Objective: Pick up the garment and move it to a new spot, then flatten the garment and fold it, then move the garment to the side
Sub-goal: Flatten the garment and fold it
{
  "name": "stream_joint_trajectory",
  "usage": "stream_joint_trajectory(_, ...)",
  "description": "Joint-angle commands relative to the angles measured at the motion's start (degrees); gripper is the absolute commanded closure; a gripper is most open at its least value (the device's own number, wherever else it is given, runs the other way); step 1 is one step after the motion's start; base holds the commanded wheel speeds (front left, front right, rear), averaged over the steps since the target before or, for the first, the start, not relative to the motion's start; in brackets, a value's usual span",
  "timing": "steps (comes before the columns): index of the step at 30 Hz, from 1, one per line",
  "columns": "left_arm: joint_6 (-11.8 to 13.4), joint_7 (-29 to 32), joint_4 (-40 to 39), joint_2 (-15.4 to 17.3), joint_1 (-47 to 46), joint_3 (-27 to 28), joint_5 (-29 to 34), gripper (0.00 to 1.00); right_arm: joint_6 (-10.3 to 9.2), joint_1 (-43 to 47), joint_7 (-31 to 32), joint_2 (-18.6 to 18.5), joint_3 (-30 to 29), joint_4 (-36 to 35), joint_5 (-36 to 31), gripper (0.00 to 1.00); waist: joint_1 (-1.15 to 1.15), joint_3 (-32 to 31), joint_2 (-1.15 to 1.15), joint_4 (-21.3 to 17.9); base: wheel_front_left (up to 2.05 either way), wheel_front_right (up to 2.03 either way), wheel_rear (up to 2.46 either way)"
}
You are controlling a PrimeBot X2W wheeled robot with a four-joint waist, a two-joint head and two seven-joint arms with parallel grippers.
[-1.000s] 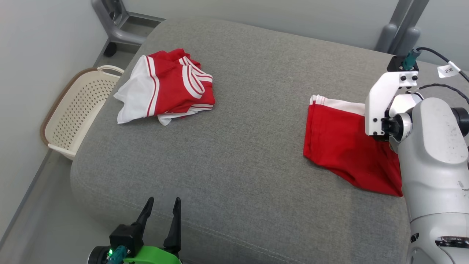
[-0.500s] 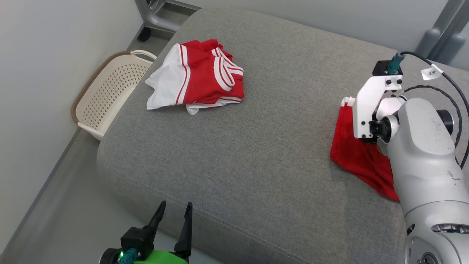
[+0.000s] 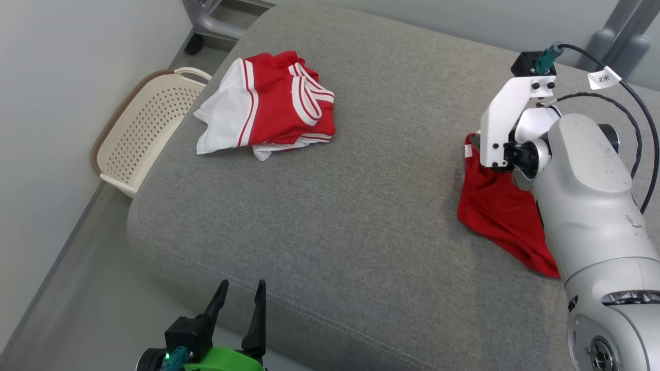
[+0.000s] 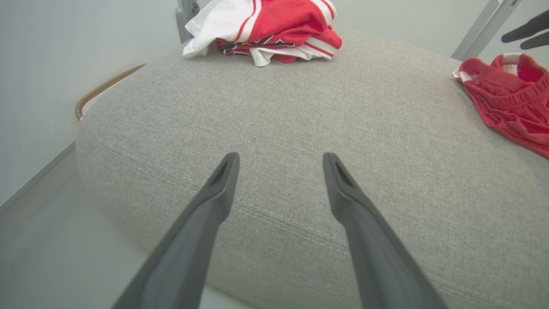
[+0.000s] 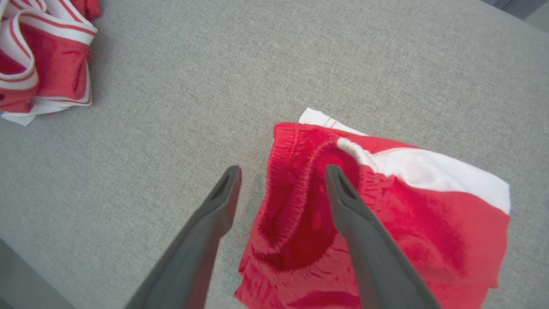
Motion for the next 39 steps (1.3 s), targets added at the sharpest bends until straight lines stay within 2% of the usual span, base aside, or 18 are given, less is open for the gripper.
stream_joint_trajectory(1,0.16,-0.05,-0.19,0.0,-0.68,0.37,0.0,0.0,-0.06,-0.63,-0.97,-0.21,0.69,0.06,0.41,0.0,0.0,-0.98,0.0,-1.37,0.0,0.0,0.0)
stream_joint_trajectory(9,0.32,-0.05,-0.6,0.54,-0.26,1.31,0.82,0.0,-0.06,2.9,-7.86,-1.59,0.76,-2.13,-2.85,0.0,0.0,-3.73,0.0,-5.2,0.0,0.0,0.0)
stream_joint_trajectory(17,0.44,-0.05,-0.86,0.8,0.67,1.43,1.07,0.0,-0.06,10.67,-15.83,-2.86,-2.82,-5.26,-4.69,0.0,0.0,-5.22,0.0,-6.26,0.0,0.0,0.0)
stream_joint_trajectory(18,0.42,-0.05,-1.01,0.85,0.76,1.47,1.11,0.0,-0.06,11.48,-16.9,-2.64,-3.33,-5.74,-4.33,0.06,0.0,-5.28,0.0,-6.21,0.0,0.0,0.0)
stream_joint_trajectory(19,0.4,-0.05,-1.1,0.88,0.91,1.52,1.13,0.0,-0.06,12.33,-17.94,-2.44,-3.76,-6.16,-4.01,0.24,0.0,-5.3,0.0,-6.14,0.0,0.0,0.0)
stream_joint_trajectory(20,0.41,-0.05,-1.25,0.89,1.09,1.59,1.16,0.0,-0.06,13.26,-18.71,-2.31,-3.92,-6.47,-4.02,0.53,0.0,-5.27,0.0,-6.08,0.0,0.0,0.0)
stream_joint_trajectory(22,0.47,-0.04,-1.8,0.85,1.26,1.71,1.29,0.0,-0.06,14.74,-20.1,-2.17,-3.9,-7.1,-4.33,1.0,0.0,-5.09,0.0,-5.89,0.0,0.0,0.0)
stream_joint_trajectory(28,0.18,-0.04,-4.11,0.7,0.78,1.82,2.11,0.0,-0.06,16.71,-22.56,-1.42,-3.8,-8.06,-5.64,1.0,0.0,-3.6,0.0,-4.64,0.0,0.0,0.0)
stream_joint_trajectory(39,-0.11,-0.04,-7.4,0.28,0.0,1.31,2.72,0.0,-0.06,14.73,-24.61,-0.43,-4.72,-4.9,-7.96,1.0,0.0,-0.66,0.0,-0.4,0.0,0.0,0.0)
